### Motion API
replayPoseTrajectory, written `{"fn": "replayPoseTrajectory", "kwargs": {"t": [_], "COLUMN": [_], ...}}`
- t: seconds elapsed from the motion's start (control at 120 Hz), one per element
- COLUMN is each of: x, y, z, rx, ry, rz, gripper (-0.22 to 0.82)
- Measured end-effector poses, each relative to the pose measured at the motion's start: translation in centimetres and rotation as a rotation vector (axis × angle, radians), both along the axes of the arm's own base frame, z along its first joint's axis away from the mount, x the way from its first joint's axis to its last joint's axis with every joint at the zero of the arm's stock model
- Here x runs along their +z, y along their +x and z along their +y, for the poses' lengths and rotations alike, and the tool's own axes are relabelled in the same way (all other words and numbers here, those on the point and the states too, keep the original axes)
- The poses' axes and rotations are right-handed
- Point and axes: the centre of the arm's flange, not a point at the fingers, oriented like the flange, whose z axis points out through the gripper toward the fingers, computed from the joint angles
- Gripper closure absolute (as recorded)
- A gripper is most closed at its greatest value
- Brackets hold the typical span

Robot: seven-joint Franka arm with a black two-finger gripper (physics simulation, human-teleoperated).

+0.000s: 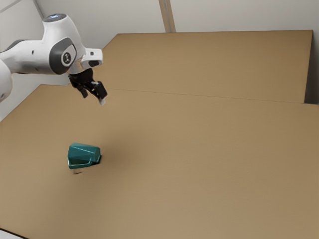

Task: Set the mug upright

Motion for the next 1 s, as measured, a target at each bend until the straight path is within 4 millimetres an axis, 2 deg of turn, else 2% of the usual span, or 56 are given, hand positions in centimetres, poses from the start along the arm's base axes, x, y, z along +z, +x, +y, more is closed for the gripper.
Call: {"fn": "replayPoseTrajectory", "kwargs": {"t": [0.1,0.183,0.267,0.433,0.517,0.558,0.667,1.0], "x": [0.5,0.2,-0.8,-3.5,-5.5,-6.7,-9.5,-18.0], "y": [-0.4,-1.5,-3.1,-7.9,-9.9,-10.0,-9.3,-10.0], "z": [0.4,2.8,7.4,18.8,22.3,22.6,21.5,22.1], "rx": [0.014,0.082,0.176,0.350,0.381,0.367,0.291,0.227], "ry": [-0.022,-0.115,-0.219,-0.352,-0.401,-0.424,-0.471,-0.681], "rz": [-0.012,-0.015,0.001,0.017,0.038,0.053,0.092,0.123], "gripper": [0.00,0.00,0.00,0.00,0.00,0.00,0.00,0.00]}}
